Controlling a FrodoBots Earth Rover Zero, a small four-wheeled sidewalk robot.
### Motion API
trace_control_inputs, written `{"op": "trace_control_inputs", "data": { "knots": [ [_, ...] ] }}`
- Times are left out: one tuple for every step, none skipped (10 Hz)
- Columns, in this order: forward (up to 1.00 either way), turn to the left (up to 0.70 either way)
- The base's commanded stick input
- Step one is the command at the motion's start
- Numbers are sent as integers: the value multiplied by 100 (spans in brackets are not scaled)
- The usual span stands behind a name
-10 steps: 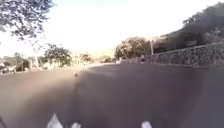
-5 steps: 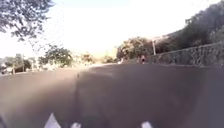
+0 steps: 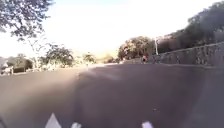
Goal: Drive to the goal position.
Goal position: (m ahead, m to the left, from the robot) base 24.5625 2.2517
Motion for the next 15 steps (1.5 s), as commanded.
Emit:
{"op": "trace_control_inputs", "data": {
  "knots": [
    [85, 0],
    [85, 0],
    [85, 0],
    [85, 0],
    [85, 0],
    [85, 0],
    [85, 0],
    [85, 0],
    [85, 0],
    [85, 0],
    [85, 0],
    [85, -3],
    [85, -16],
    [85, -29],
    [85, -34]
  ]
}}
